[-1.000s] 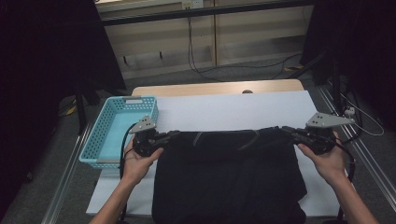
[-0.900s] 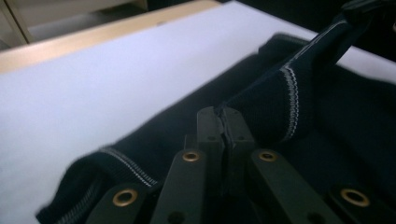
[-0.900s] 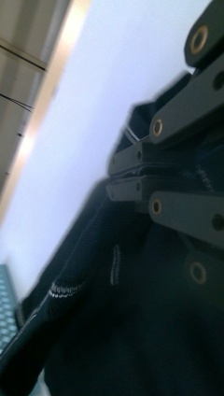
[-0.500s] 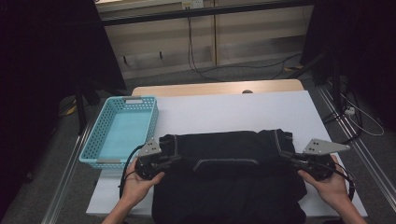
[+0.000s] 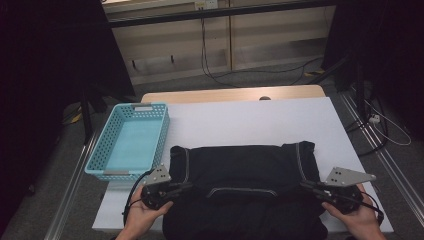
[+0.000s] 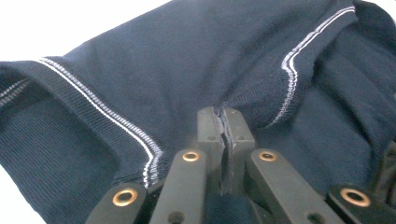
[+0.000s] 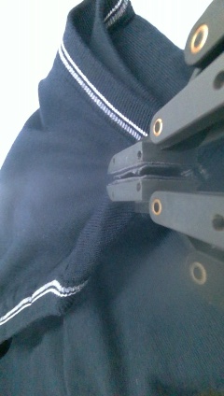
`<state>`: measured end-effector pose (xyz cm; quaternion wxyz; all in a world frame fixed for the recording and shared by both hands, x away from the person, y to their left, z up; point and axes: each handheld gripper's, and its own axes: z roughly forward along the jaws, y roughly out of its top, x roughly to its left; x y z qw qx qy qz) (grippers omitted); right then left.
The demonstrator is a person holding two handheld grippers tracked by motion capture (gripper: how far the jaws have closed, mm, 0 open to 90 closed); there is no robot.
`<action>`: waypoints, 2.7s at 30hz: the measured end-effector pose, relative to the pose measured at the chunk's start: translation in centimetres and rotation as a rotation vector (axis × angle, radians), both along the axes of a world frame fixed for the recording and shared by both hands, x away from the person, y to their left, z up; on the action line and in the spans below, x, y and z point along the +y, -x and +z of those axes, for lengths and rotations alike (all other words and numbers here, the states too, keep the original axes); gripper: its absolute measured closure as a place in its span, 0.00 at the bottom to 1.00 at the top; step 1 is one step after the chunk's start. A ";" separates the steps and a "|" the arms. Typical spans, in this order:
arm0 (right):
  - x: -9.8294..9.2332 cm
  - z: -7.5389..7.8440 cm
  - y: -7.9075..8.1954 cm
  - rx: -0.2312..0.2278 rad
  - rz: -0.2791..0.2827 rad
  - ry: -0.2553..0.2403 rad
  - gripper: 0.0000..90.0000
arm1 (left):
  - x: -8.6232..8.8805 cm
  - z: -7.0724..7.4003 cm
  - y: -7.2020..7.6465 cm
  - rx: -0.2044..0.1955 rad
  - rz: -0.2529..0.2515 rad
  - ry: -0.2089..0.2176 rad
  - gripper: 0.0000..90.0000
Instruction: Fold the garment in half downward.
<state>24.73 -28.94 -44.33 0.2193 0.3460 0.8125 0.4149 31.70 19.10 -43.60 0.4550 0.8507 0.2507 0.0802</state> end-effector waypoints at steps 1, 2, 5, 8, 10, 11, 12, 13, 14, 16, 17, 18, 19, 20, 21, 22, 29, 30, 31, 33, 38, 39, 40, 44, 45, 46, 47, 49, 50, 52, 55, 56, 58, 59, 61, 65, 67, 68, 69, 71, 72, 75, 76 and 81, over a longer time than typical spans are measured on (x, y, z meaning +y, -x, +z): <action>0.0 0.1 0.3 -0.002 0.001 -0.004 0.96 | 0.0 0.0 0.3 0.000 -0.002 0.008 0.98; 0.1 0.1 0.6 -0.005 0.002 -0.006 0.96 | 0.1 0.1 0.7 -0.001 -0.007 0.008 0.98; 0.3 0.2 1.6 0.000 0.011 -0.008 0.96 | 0.3 0.1 1.5 0.004 -0.013 0.008 0.98; 0.6 0.3 2.4 0.004 0.016 0.000 0.96 | 0.3 0.2 2.1 0.013 -0.012 0.000 0.98; 0.7 0.2 2.6 0.013 0.021 0.007 0.96 | 0.5 0.2 2.4 0.019 -0.019 0.002 0.97; 0.7 0.2 2.6 0.014 0.022 0.012 0.96 | 0.5 0.1 2.3 0.023 -0.016 -0.001 0.97; 0.7 0.1 2.5 0.016 0.023 0.012 0.95 | 0.6 0.0 2.2 0.028 -0.010 0.001 0.95; 0.7 0.1 2.4 0.015 0.022 0.005 0.93 | 0.6 -0.1 2.1 0.036 -0.008 0.003 0.91; 0.7 0.1 2.3 0.019 0.021 0.001 0.90 | 0.6 -0.1 1.8 0.039 -0.016 -0.003 0.88; 0.5 0.2 1.9 0.014 0.014 -0.008 0.79 | 0.6 -0.1 1.5 0.039 -0.006 -0.002 0.82; 0.5 0.2 1.8 0.016 0.003 -0.013 0.73 | 0.7 0.0 1.3 0.038 0.003 -0.005 0.77; 0.4 0.2 1.7 0.015 -0.004 -0.018 0.69 | 0.7 0.0 1.1 0.034 0.011 0.001 0.71; 0.3 0.3 1.6 0.011 -0.015 -0.022 0.64 | 0.8 0.1 0.9 0.036 0.018 0.006 0.66; 0.2 0.3 1.5 0.010 -0.023 -0.026 0.62 | 0.8 0.2 0.5 0.032 0.027 0.009 0.63; 0.1 0.4 1.3 0.005 -0.026 -0.033 0.60 | 0.8 0.2 0.4 0.030 0.037 0.013 0.58; 0.0 0.4 1.2 0.001 -0.031 -0.036 0.57 | 0.9 0.4 0.1 0.019 0.049 0.022 0.53; -0.2 1.5 0.5 -0.021 -0.050 -0.060 0.47 | 1.0 0.9 -1.6 -0.035 0.132 0.022 0.32; -0.1 1.7 0.4 -0.026 -0.050 -0.062 0.46 | 1.0 0.7 -1.9 -0.038 0.147 0.008 0.30; -0.1 1.8 0.3 -0.030 -0.056 -0.055 0.46 | 0.8 0.6 -2.1 -0.044 0.159 -0.008 0.27; -0.1 1.8 -0.1 -0.027 -0.081 -0.037 0.46 | 0.4 0.3 -2.6 -0.064 0.160 -0.033 0.24; -0.9 1.2 -2.5 -0.023 -0.148 -0.020 0.50 | -1.2 -0.5 -3.9 -0.068 0.156 -0.036 0.23; -1.0 1.2 -3.1 -0.020 -0.155 -0.014 0.52 | -1.6 -0.6 -4.2 -0.075 0.145 -0.041 0.23; -1.2 1.2 -3.8 -0.023 -0.164 -0.003 0.53 | -2.0 -0.8 -4.5 -0.076 0.129 -0.048 0.23; -1.7 1.3 -6.6 -0.023 -0.198 0.024 0.59 | -3.8 -1.4 -5.8 -0.067 0.109 -0.074 0.22; -1.8 1.3 -7.5 -0.018 -0.213 0.039 0.60 | -4.1 -1.4 -6.0 -0.069 0.108 -0.078 0.22; -1.9 1.3 -8.2 -0.012 -0.220 0.042 0.61 | -4.5 -1.5 -6.2 -0.070 0.109 -0.080 0.22; -1.9 1.3 -8.9 -0.008 -0.225 0.049 0.64 | -4.7 -1.5 -6.5 -0.068 0.103 -0.073 0.22; -2.0 1.3 -10.0 0.007 -0.234 0.051 0.65 | -4.9 -1.7 -6.9 -0.058 0.104 -0.053 0.21; -2.0 1.3 -10.7 0.010 -0.242 0.057 0.65 | -5.0 -1.9 -7.1 -0.051 0.112 -0.055 0.21; -2.1 1.2 -12.0 0.018 -0.264 0.047 0.66 | -4.9 -2.1 -7.2 -0.046 0.122 -0.076 0.21; -2.2 0.9 -13.3 0.018 -0.297 0.019 0.67 | -4.8 -2.4 -7.2 -0.047 0.129 -0.100 0.19; -2.3 0.7 -13.7 0.021 -0.307 0.020 0.67 | -4.7 -2.5 -7.2 -0.038 0.132 -0.106 0.19; -2.4 0.0 -14.3 0.045 -0.314 0.041 0.66 | -4.8 -2.7 -7.3 -0.032 0.135 -0.114 0.19; -2.6 -0.4 -14.4 0.063 -0.310 0.043 0.66 | -4.8 -2.8 -7.4 -0.030 0.134 -0.123 0.19; -2.8 -0.9 -13.9 0.084 -0.291 0.049 0.65 | -4.7 -3.0 -7.5 -0.026 0.136 -0.145 0.19; -3.7 -1.5 -12.5 0.110 -0.278 0.066 0.65 | -4.7 -3.4 -7.6 -0.020 0.135 -0.148 0.19; -4.2 -1.8 -11.7 0.117 -0.278 0.067 0.64 | -4.6 -3.4 -7.6 -0.020 0.133 -0.147 0.19; -4.4 -1.9 -11.4 0.114 -0.274 0.070 0.64 | -4.6 -3.4 -7.6 -0.020 0.132 -0.147 0.19; -4.6 -2.0 -11.1 0.118 -0.267 0.065 0.64 | -4.6 -3.4 -7.6 -0.019 0.130 -0.148 0.19; -5.1 -2.2 -10.7 0.125 -0.269 0.055 0.63 | -4.5 -3.4 -7.6 -0.017 0.130 -0.148 0.19; -5.3 -2.3 -10.6 0.132 -0.263 0.040 0.63 | -4.5 -3.4 -7.6 -0.019 0.128 -0.150 0.19; -5.3 -2.5 -10.6 0.132 -0.245 0.033 0.62 | -4.4 -3.5 -7.6 -0.020 0.126 -0.147 0.19; -5.3 -2.6 -10.6 0.131 -0.244 0.034 0.61 | -4.4 -3.5 -7.6 -0.022 0.123 -0.144 0.19; -5.7 -2.9 -11.2 0.166 -0.209 -0.008 0.61 | -4.4 -3.5 -7.6 -0.027 0.125 -0.146 0.19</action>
